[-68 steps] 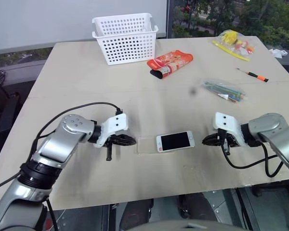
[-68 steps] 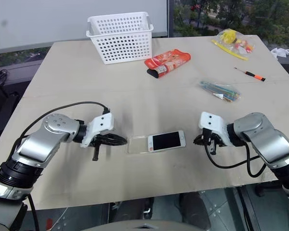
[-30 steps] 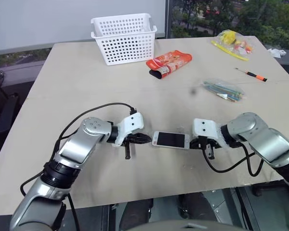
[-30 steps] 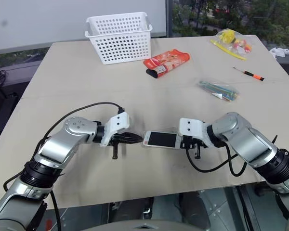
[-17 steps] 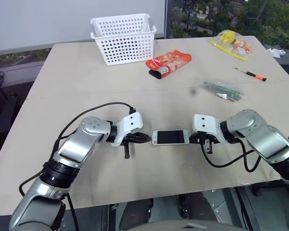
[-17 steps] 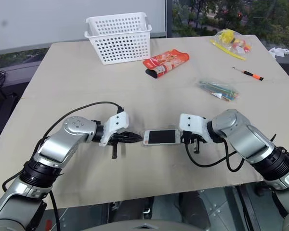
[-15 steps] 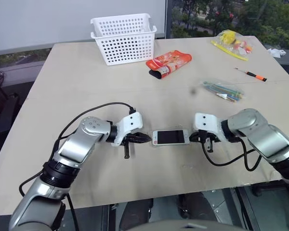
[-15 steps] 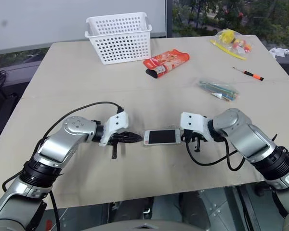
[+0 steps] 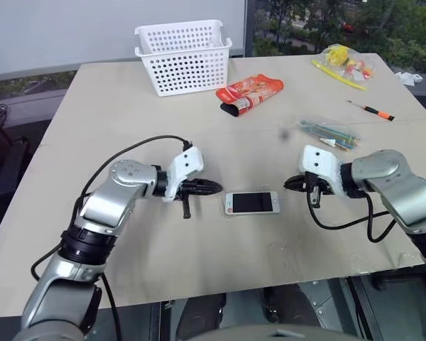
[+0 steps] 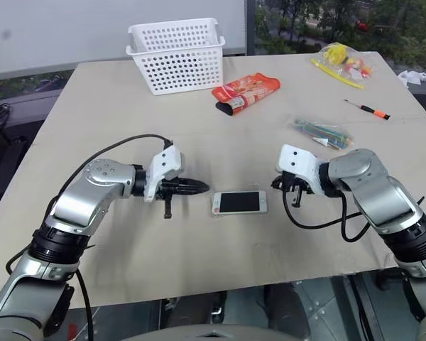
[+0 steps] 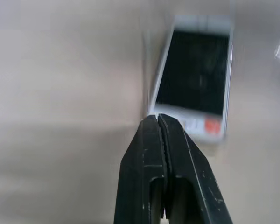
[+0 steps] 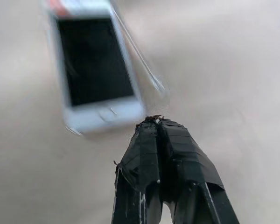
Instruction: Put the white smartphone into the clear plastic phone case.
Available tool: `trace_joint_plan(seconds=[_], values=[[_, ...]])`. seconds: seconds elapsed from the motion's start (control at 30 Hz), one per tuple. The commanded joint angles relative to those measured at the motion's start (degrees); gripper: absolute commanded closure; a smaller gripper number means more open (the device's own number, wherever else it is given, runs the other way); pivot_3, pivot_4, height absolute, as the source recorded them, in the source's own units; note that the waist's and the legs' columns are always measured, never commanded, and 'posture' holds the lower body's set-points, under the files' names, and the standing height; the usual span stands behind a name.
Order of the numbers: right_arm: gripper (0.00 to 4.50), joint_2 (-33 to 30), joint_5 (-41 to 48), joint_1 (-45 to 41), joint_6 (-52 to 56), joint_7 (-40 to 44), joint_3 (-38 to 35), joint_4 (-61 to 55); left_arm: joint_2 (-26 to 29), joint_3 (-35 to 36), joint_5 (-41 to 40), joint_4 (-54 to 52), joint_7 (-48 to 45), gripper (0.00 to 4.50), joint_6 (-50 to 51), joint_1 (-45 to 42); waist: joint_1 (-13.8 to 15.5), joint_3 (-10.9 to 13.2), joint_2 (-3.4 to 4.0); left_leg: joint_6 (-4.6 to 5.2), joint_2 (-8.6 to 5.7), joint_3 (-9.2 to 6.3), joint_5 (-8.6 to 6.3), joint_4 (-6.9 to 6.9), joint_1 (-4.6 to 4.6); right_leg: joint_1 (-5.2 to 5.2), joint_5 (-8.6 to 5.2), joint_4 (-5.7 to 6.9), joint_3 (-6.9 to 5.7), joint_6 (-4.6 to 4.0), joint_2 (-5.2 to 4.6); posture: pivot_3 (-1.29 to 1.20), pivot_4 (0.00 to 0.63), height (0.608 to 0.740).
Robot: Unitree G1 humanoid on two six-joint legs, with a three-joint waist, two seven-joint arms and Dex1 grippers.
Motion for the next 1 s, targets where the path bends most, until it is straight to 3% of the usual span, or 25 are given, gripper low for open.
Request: trace_joint_plan(seconds=[0.03,1.0], values=[[4.45,-0.2,1.3,0.9,-0.3,0.2,-0.7,-2.5,-1.0,0.0,-2.0,-2.4,0.3,4.5,1.3,0.7,-0.1,0.0,0.0,0.0,0.0,0.0,0.0,0.0,0.0,0.0,0.0,0.01,0.0,0.0,0.0,0.0,0.15,0.74],[4.45,-2.8,4.0,2.5,2.2,-0.5,-0.8,-4.5,0.2,-7.3,3.3,6.1,-3.0,4.5,-4.7,4.6,0.0,0.0,0.0,0.0,0.0,0.0,0.0,0.02,0.08,0.0,-0.08,0.12,0.02,-0.15,0.0,0.0,0.15,0.74]])
